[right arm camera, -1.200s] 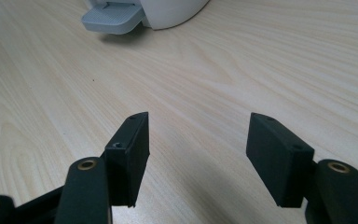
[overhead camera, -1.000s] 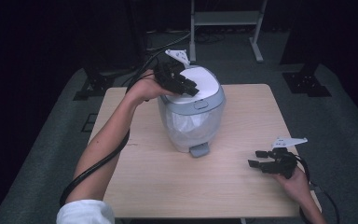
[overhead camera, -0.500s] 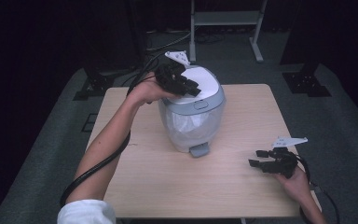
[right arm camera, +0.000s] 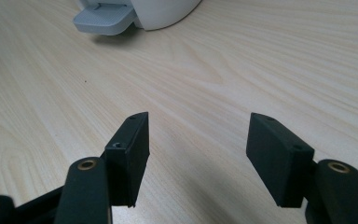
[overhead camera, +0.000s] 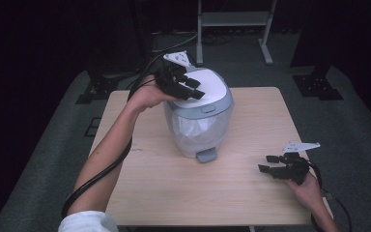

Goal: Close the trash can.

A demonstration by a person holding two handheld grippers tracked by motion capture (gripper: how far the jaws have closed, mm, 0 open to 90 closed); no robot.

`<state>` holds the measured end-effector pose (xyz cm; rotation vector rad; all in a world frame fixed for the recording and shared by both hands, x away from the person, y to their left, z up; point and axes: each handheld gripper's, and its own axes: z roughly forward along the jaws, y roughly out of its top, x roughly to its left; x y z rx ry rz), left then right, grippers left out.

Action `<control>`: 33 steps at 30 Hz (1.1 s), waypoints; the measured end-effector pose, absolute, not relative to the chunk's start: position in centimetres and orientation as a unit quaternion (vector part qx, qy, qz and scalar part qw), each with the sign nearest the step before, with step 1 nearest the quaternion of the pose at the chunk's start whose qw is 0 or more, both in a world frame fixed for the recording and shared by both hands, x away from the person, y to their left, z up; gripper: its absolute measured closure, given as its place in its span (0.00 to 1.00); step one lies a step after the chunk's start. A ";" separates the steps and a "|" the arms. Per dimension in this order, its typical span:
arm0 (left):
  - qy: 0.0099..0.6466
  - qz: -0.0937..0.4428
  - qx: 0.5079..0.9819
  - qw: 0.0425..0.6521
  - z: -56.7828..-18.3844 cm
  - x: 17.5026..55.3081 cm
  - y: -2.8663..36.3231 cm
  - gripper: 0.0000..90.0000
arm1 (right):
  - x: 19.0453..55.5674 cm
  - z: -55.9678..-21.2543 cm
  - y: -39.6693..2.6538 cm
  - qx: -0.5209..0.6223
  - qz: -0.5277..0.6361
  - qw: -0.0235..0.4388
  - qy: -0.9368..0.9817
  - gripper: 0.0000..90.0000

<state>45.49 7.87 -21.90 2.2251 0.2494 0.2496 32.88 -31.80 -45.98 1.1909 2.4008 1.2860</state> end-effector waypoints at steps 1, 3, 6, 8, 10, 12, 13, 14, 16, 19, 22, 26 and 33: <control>0.101 0.103 0.893 0.427 -21.9 45.4 8.0 0.56 | 32.9 -46.0 -31.8 0.400 0.431 0.085 0.805 0.43; 0.103 0.104 0.893 0.425 -21.8 45.1 8.4 0.54 | 32.9 -45.9 -31.8 0.401 0.431 0.085 0.804 0.43; 0.105 0.106 0.893 0.425 -21.7 44.8 9.0 0.53 | 32.8 -45.8 -31.8 0.402 0.432 0.088 0.803 0.43; 0.105 0.108 0.893 0.424 -21.6 44.5 9.3 0.53 | 32.8 -45.8 -31.8 0.402 0.431 0.090 0.803 0.43; 0.105 0.109 0.893 0.423 -21.5 44.3 9.7 0.52 | 32.8 -45.8 -31.8 0.402 0.431 0.091 0.803 0.43; 0.106 0.111 0.893 0.423 -21.5 44.0 10.1 0.52 | 32.7 -45.8 -31.9 0.406 0.430 0.090 0.802 0.42; 0.106 0.113 0.892 0.424 -21.4 43.9 10.3 0.52 | 32.7 -45.8 -31.9 0.406 0.430 0.090 0.802 0.42; 0.107 0.113 0.892 0.424 -21.4 43.7 10.5 0.52 | 32.7 -45.8 -31.9 0.406 0.430 0.091 0.801 0.42; 0.108 0.115 0.891 0.426 -21.3 43.5 11.0 0.52 | 32.7 -45.8 -32.0 0.406 0.431 0.093 0.801 0.42; 0.114 0.115 0.888 0.430 -21.3 43.3 11.7 0.51 | 32.6 -45.7 -32.1 0.408 0.431 0.093 0.799 0.43; 0.115 0.117 0.888 0.431 -21.4 43.0 12.4 0.51 | 32.6 -45.7 -32.1 0.410 0.431 0.094 0.798 0.43; 0.120 0.119 0.886 0.431 -21.6 42.6 13.2 0.51 | 32.6 -45.7 -32.1 0.411 0.431 0.096 0.798 0.42; 0.127 0.124 0.882 0.436 -21.9 41.9 14.7 0.50 | 32.6 -45.8 -32.1 0.414 0.429 0.096 0.797 0.43</control>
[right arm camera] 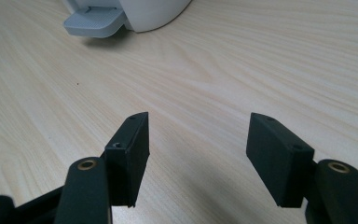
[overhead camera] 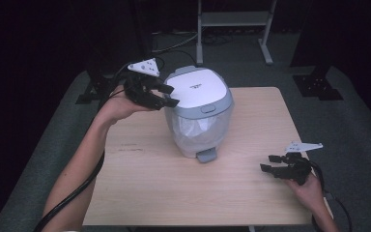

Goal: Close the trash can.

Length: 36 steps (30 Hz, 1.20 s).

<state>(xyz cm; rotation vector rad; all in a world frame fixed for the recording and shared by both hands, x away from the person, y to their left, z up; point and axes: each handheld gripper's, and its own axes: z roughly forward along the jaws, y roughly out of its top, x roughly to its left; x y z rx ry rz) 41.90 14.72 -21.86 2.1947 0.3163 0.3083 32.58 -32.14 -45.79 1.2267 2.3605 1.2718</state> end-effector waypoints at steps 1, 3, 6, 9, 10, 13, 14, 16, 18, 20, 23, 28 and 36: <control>0.129 0.124 0.882 0.435 -21.9 41.8 15.0 0.49 | 32.6 -45.8 -32.2 0.415 0.429 0.097 0.797 0.42; 0.134 0.125 0.880 0.437 -22.1 41.6 15.6 0.48 | 32.6 -45.8 -32.2 0.416 0.428 0.096 0.797 0.42; 0.142 0.127 0.877 0.442 -22.3 41.3 16.4 0.47 | 32.6 -45.9 -32.2 0.417 0.428 0.095 0.796 0.43; 0.147 0.129 0.876 0.441 -22.6 41.0 17.2 0.46 | 32.6 -45.9 -32.2 0.418 0.428 0.096 0.796 0.42; 0.149 0.130 0.875 0.442 -22.7 40.9 17.4 0.46 | 32.6 -45.9 -32.2 0.418 0.428 0.097 0.796 0.43; 0.156 0.130 0.871 0.448 -23.0 40.6 18.1 0.45 | 32.6 -45.8 -32.2 0.419 0.427 0.097 0.795 0.43; 0.158 0.130 0.870 0.449 -23.1 40.4 18.4 0.45 | 32.6 -45.8 -32.2 0.420 0.428 0.097 0.795 0.43; 0.160 0.132 0.870 0.447 -23.4 40.3 18.8 0.44 | 32.6 -45.8 -32.2 0.419 0.427 0.098 0.795 0.42; 0.164 0.133 0.869 0.448 -23.7 40.0 19.2 0.44 | 32.6 -45.8 -32.2 0.420 0.429 0.099 0.794 0.42; 0.167 0.133 0.867 0.450 -24.0 39.9 19.5 0.43 | 32.6 -45.8 -32.2 0.421 0.428 0.099 0.793 0.42; 0.173 0.133 0.864 0.454 -24.6 39.6 20.1 0.42 | 32.5 -45.9 -32.2 0.421 0.426 0.100 0.794 0.42; 0.176 0.136 0.865 0.450 -25.6 39.3 20.6 0.41 | 32.5 -45.9 -32.3 0.422 0.426 0.102 0.794 0.42; 0.183 0.139 0.861 0.455 -27.1 39.0 21.3 0.40 | 32.4 -45.9 -32.4 0.422 0.425 0.105 0.794 0.42</control>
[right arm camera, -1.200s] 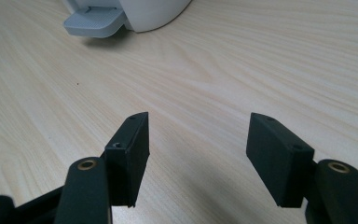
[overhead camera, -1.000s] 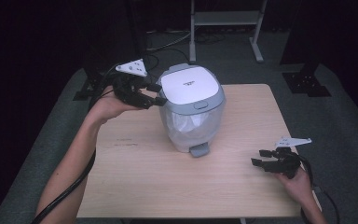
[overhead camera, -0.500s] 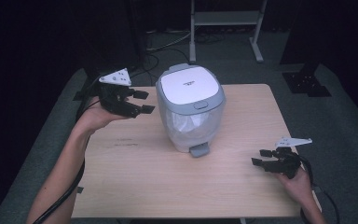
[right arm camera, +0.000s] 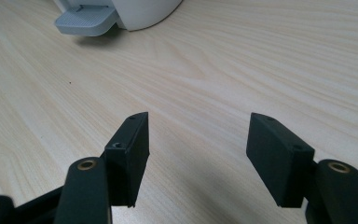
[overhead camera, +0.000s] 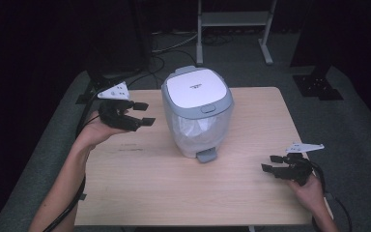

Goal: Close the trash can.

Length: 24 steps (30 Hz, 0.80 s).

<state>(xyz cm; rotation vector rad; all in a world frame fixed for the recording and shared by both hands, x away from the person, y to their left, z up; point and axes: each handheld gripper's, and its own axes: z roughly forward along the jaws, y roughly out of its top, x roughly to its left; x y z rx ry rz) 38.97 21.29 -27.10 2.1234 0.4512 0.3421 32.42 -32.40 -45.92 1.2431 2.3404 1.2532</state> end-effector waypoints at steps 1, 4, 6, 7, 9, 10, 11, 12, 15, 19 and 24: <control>0.183 0.138 0.861 0.454 -27.3 38.9 21.3 0.40 | 32.4 -45.9 -32.4 0.422 0.425 0.104 0.794 0.42; 0.184 0.137 0.862 0.452 -28.1 38.8 21.3 0.39 | 32.3 -45.8 -32.5 0.424 0.425 0.105 0.793 0.42; 0.189 0.130 0.861 0.454 -28.7 38.8 21.4 0.38 | 32.3 -45.8 -32.5 0.423 0.425 0.105 0.793 0.42; 0.191 0.130 0.861 0.454 -29.0 38.8 21.4 0.38 | 32.3 -45.8 -32.5 0.423 0.425 0.107 0.793 0.42; 0.192 0.127 0.862 0.451 -29.7 38.8 21.4 0.38 | 32.2 -45.7 -32.6 0.422 0.427 0.108 0.792 0.42; 0.194 0.125 0.862 0.451 -30.0 38.7 21.4 0.37 | 32.2 -45.7 -32.6 0.423 0.426 0.107 0.792 0.42; 0.195 0.126 0.862 0.450 -30.3 38.7 21.4 0.36 | 32.2 -45.7 -32.6 0.424 0.426 0.107 0.792 0.42; 0.196 0.126 0.863 0.449 -30.5 38.7 21.5 0.36 | 32.2 -45.7 -32.6 0.423 0.426 0.107 0.792 0.42; 0.200 0.125 0.861 0.450 -31.1 38.6 21.6 0.35 | 32.2 -45.7 -32.6 0.423 0.425 0.107 0.793 0.42; 0.202 0.126 0.863 0.445 -31.8 38.5 21.7 0.33 | 32.1 -45.7 -32.6 0.423 0.425 0.106 0.793 0.41; 0.208 0.126 0.862 0.444 -32.9 38.3 22.0 0.31 | 32.2 -45.7 -32.6 0.423 0.425 0.107 0.793 0.40</control>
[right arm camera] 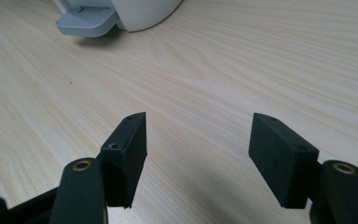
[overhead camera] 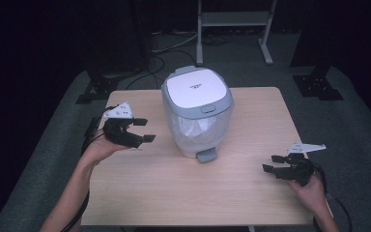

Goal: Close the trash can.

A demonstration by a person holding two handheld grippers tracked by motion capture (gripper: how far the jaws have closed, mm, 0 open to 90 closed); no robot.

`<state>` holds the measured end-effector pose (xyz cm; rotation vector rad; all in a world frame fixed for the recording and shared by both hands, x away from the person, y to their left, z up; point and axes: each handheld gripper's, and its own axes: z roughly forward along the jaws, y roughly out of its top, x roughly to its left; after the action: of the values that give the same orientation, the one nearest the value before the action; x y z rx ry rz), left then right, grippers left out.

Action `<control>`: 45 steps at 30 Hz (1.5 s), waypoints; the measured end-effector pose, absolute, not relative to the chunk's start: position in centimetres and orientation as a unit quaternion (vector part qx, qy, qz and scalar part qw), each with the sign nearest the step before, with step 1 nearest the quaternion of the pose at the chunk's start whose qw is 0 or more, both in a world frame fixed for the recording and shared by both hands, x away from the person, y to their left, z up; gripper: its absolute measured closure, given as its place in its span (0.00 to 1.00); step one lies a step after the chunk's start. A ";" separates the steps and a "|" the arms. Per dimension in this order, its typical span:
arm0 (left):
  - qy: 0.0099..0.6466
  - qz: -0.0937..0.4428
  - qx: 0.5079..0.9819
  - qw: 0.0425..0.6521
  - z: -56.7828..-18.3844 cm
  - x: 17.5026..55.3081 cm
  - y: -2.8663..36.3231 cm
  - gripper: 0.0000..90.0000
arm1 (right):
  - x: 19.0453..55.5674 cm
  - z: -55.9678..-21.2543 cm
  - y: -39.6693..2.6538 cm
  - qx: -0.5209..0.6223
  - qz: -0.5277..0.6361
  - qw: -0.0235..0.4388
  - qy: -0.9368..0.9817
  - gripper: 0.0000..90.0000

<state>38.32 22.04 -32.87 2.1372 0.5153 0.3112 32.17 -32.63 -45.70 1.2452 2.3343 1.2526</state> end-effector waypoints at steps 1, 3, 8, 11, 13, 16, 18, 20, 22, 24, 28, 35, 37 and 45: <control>0.208 0.126 0.862 0.444 -33.0 38.3 22.1 0.31 | 32.2 -45.7 -32.6 0.423 0.425 0.107 0.793 0.40; 0.211 0.129 0.865 0.437 -33.5 38.2 22.2 0.28 | 32.2 -45.7 -32.6 0.423 0.424 0.107 0.793 0.39; 0.219 0.132 0.861 0.439 -34.4 38.1 22.7 0.27 | 32.2 -45.7 -32.6 0.424 0.423 0.108 0.794 0.38; 0.223 0.136 0.861 0.437 -34.9 38.0 22.8 0.27 | 32.2 -45.8 -32.6 0.424 0.422 0.108 0.794 0.37; 0.226 0.138 0.859 0.438 -35.3 37.9 22.9 0.26 | 32.2 -45.8 -32.6 0.425 0.421 0.107 0.794 0.37; 0.231 0.136 0.857 0.440 -36.0 37.8 22.9 0.25 | 32.2 -45.8 -32.6 0.425 0.419 0.109 0.795 0.37; 0.233 0.136 0.856 0.441 -36.4 37.7 22.9 0.24 | 32.2 -45.8 -32.7 0.426 0.418 0.109 0.795 0.37; 0.236 0.137 0.854 0.443 -36.7 37.7 23.0 0.24 | 32.2 -45.8 -32.6 0.426 0.417 0.109 0.795 0.37; 0.239 0.140 0.851 0.445 -37.0 37.7 23.2 0.23 | 32.1 -45.9 -32.6 0.426 0.416 0.108 0.796 0.37; 0.242 0.144 0.849 0.447 -37.3 37.7 23.2 0.23 | 32.1 -45.9 -32.6 0.427 0.416 0.108 0.796 0.37; 0.245 0.143 0.847 0.449 -37.9 37.6 23.4 0.23 | 32.1 -45.9 -32.6 0.426 0.415 0.109 0.796 0.37; 0.253 0.145 0.846 0.446 -39.4 37.5 23.6 0.23 | 32.0 -45.9 -32.7 0.428 0.413 0.111 0.796 0.37; 0.255 0.141 0.844 0.450 -39.7 37.4 23.6 0.23 | 32.0 -45.9 -32.7 0.429 0.413 0.111 0.795 0.37; 0.267 0.141 0.834 0.461 -40.9 36.8 24.4 0.22 | 31.9 -46.0 -32.7 0.429 0.413 0.112 0.796 0.37</control>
<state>36.80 24.36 -40.89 2.0525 0.6557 0.3457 31.92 -32.72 -45.97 1.2597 2.3357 1.2116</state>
